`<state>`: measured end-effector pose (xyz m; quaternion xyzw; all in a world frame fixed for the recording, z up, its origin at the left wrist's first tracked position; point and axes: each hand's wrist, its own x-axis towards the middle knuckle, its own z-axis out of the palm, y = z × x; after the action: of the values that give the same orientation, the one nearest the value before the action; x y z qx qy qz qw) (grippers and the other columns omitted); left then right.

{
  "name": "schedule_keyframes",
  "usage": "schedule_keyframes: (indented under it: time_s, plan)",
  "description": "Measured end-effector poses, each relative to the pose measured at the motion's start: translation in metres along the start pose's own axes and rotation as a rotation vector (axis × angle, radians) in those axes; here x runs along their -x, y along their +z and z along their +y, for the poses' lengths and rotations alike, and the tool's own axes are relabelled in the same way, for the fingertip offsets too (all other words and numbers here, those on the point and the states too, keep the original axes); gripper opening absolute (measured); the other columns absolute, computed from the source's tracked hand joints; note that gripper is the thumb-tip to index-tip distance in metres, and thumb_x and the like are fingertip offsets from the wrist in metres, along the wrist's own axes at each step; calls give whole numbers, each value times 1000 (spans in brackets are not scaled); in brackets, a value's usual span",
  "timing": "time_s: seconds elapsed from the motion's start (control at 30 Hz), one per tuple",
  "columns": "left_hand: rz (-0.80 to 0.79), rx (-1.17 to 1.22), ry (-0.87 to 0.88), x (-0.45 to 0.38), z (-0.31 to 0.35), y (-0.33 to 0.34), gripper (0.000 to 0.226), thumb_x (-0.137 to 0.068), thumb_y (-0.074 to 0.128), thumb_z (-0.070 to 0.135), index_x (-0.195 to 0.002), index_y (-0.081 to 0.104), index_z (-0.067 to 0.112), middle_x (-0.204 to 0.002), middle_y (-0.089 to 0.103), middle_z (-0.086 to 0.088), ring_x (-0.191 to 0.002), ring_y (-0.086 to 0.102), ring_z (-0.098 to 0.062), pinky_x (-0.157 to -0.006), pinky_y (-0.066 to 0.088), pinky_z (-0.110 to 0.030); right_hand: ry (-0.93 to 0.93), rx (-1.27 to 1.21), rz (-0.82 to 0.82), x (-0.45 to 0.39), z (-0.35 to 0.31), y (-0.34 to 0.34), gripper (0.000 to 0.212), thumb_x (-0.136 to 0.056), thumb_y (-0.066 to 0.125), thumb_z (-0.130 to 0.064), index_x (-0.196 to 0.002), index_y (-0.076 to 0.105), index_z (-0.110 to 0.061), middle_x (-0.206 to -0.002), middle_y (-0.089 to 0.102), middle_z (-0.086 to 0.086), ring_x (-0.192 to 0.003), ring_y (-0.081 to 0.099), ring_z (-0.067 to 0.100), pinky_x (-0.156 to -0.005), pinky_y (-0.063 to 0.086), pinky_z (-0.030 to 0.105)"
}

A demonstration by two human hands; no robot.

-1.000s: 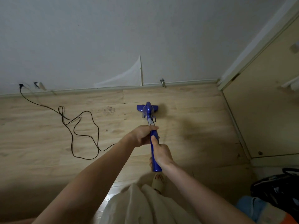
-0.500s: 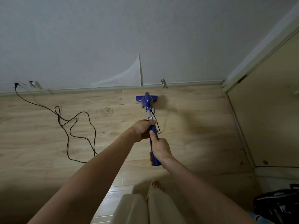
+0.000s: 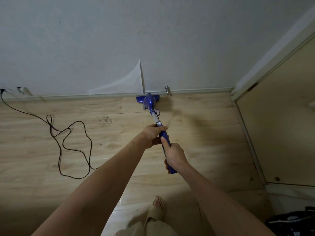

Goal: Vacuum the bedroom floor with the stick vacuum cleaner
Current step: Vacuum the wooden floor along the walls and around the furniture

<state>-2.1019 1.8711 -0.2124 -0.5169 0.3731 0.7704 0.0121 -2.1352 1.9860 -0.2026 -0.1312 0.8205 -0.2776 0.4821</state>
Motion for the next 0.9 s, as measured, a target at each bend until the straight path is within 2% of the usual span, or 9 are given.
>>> schedule_keyframes:
  time_s: [0.17,0.33,0.4,0.53,0.67,0.7,0.77,0.9]
  plan:
    - [31,58,17,9,-6,20,29,-86,70,14,-109,56,5,-88,61,-11,-72,65,-22,-56,59,-30,6,76,25,18,2,-23,53,-97,34,-59,-78,45,-11,-61,55,5,-41,52,17,-43,45,26]
    - [26,44,-19,42,-31,27,17,-84,71,9,-95,57,8,-88,64,-13,-73,67,-25,-55,59,-31,51,82,11,60,23,-27,50,-97,34,-58,-82,46,-12,-63,55,4,-41,50,13,-43,45,25]
    - [14,17,-37,59,-49,25,18,-84,71,8,-95,57,7,-90,64,-14,-74,67,-25,-56,59,-31,62,58,9,83,37,-20,49,-97,35,-58,-81,46,-13,-63,54,2,-43,49,12,-44,44,25]
    - [-78,-94,-87,97,-80,9,18,-87,67,10,-100,57,4,-88,65,-14,-77,67,-24,-66,60,-33,62,67,26,134,59,3,49,-97,36,-56,-75,45,-14,-63,52,1,-50,50,14,-53,44,27]
    - [-135,-209,-139,139,-98,-14,13,-89,65,12,-89,54,6,-84,65,-14,-78,65,-23,-73,57,-33,72,24,65,189,57,32,51,-98,38,-54,-71,48,-12,-58,50,-1,-43,48,10,-42,39,16]
    - [-140,-221,-141,150,-102,-20,13,-88,65,13,-89,54,6,-84,65,-14,-78,65,-23,-73,57,-33,90,-6,65,204,55,39,51,-99,38,-54,-73,50,-11,-58,51,-1,-43,48,10,-43,39,17]
    - [-161,-236,-136,172,-110,-35,15,-88,66,15,-91,55,6,-78,67,-13,-68,68,-19,-63,59,-30,133,-97,32,233,50,54,51,-99,38,-54,-80,54,-10,-58,53,1,-43,50,12,-47,44,23]
    - [-200,-251,-139,211,-126,-58,16,-88,66,17,-95,57,5,-62,69,-7,-50,67,-12,-54,57,-25,202,-234,-13,285,42,77,45,-100,38,-53,-101,50,-10,-56,54,5,-38,50,14,-40,45,24]
